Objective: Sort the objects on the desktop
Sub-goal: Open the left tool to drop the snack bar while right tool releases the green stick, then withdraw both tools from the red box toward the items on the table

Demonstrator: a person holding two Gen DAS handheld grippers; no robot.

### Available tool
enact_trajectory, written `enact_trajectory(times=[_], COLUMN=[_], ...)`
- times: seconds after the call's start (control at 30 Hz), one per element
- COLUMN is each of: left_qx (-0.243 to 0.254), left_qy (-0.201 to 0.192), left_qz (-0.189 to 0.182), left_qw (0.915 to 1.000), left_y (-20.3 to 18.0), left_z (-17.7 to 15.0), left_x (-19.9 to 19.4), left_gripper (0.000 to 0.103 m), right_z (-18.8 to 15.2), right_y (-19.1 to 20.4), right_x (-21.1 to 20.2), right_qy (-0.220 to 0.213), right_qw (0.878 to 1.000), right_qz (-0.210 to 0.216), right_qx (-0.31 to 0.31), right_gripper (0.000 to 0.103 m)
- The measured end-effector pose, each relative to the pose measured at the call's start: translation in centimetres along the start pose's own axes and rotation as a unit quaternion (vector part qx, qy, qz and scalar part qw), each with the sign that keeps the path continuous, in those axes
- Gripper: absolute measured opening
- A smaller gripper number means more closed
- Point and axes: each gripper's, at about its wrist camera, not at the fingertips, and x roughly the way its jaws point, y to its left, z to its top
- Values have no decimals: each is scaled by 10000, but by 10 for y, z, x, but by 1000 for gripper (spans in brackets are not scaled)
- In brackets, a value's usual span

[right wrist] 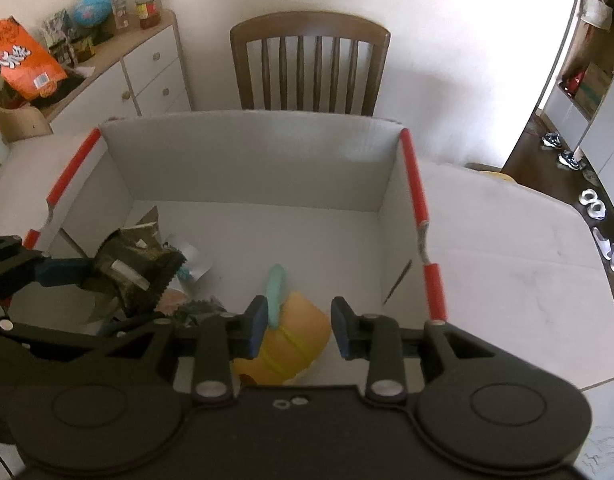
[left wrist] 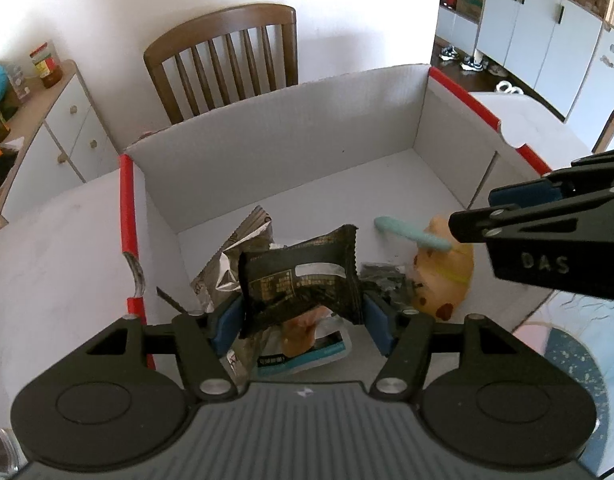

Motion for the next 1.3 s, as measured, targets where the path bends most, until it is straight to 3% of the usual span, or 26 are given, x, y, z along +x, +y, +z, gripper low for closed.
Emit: enact_trajectory(times=[0.43,0.6,0.83,0.93,1.3], left_qx=[12,-46,-133,-133,-185], left_qy=[-170,-259,-354,-405,-576], left_qz=[142,163,164,161,60], left_qw=[9998,9995,9992,9990,9981], left_y=[-6,-5,-6,-9,-19], left_z=[-9,-12,-20,-25,-42], left_x=[-33,-48,-68,-76,-107], left_gripper=[64,69,72,73,84], right_z=[-5,-9,-18,-22,-43], right_y=[-4,-3,-3,-3,-11], right_x=[-45,-61,-84,-94,-127], right_qy=[-288,-374,-503,-576,-885], right_qw=[9994,9990,9981,9976,9951], right_qz=[173,243,353,382,437], right_qx=[58,42,31,48,107], right_gripper=[40,44,55,66,73])
